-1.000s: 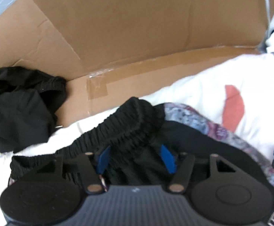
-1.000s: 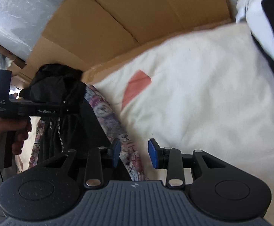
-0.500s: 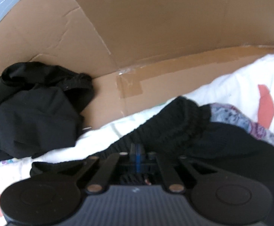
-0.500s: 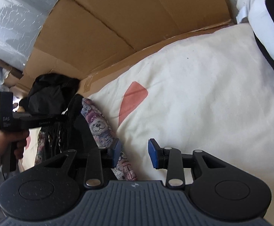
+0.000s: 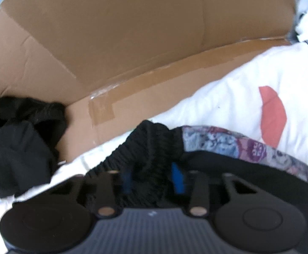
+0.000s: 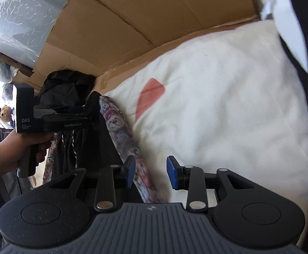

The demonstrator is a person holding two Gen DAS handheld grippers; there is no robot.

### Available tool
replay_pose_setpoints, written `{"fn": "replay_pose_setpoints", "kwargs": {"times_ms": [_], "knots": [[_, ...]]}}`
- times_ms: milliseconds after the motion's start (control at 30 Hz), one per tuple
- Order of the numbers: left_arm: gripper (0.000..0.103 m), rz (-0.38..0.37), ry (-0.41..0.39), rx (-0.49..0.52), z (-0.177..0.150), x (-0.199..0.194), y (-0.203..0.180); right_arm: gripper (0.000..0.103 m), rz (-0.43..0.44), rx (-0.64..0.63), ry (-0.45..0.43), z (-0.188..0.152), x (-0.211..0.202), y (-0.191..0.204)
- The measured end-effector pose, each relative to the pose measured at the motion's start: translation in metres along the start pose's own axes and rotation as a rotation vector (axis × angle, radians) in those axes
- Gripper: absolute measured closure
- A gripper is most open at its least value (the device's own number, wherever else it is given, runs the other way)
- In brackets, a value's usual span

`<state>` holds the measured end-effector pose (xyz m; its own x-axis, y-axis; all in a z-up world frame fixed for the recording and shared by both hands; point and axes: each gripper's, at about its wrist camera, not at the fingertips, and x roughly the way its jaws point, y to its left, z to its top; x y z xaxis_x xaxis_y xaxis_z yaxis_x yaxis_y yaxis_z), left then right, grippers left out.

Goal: Fold clothes
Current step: 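Grasp the elastic waistband with the left tool and lift it, then open the left tool, release the waistband and move over the pants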

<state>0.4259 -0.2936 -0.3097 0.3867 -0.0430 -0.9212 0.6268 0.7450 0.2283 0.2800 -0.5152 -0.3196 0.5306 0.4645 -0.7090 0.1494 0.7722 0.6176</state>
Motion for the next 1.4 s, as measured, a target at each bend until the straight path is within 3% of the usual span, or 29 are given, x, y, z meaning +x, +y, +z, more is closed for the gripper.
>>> {"fn": "replay_pose_setpoints", "kwargs": {"times_ms": [233,433,667,767,933,967,1100,1133,1167,1200,1400], "knots": [[0.089,0.045,0.045,-0.017,-0.005,-0.007,0.022,0.067,0.01,-0.005,0.027,-0.006,0.004,-0.003],[0.088,0.007,0.108,0.006,-0.012,-0.009,0.031,0.067,0.013,-0.045,0.061,-0.003,0.032,0.009],[0.087,0.017,0.142,0.028,-0.01,-0.011,0.031,0.067,-0.026,-0.185,0.151,-0.012,0.058,0.031],[0.087,0.024,0.173,0.065,-0.01,-0.008,0.027,0.067,0.038,-0.208,0.192,-0.011,0.053,0.035],[0.085,0.014,0.176,0.041,-0.011,-0.012,0.032,0.067,0.087,-0.128,0.1,0.001,0.037,0.024],[0.084,0.009,0.175,0.027,-0.011,-0.014,0.034,0.067,0.064,-0.098,0.065,0.005,0.035,0.018],[0.072,0.01,0.154,-0.025,-0.008,-0.024,0.039,0.067,0.025,-0.064,0.035,0.009,0.035,0.009],[0.065,0.015,0.145,-0.034,-0.008,-0.028,0.038,0.067,0.02,-0.069,0.042,0.009,0.037,0.008],[0.048,0.02,0.135,-0.042,-0.007,-0.032,0.037,0.068,0.004,-0.091,0.061,0.007,0.043,0.01],[0.041,0.027,0.13,-0.045,-0.006,-0.033,0.036,0.068,-0.006,-0.102,0.069,0.006,0.045,0.012],[0.041,0.048,0.101,-0.154,-0.008,-0.049,0.017,0.068,-0.052,-0.197,0.099,-0.001,0.053,0.029]]}}
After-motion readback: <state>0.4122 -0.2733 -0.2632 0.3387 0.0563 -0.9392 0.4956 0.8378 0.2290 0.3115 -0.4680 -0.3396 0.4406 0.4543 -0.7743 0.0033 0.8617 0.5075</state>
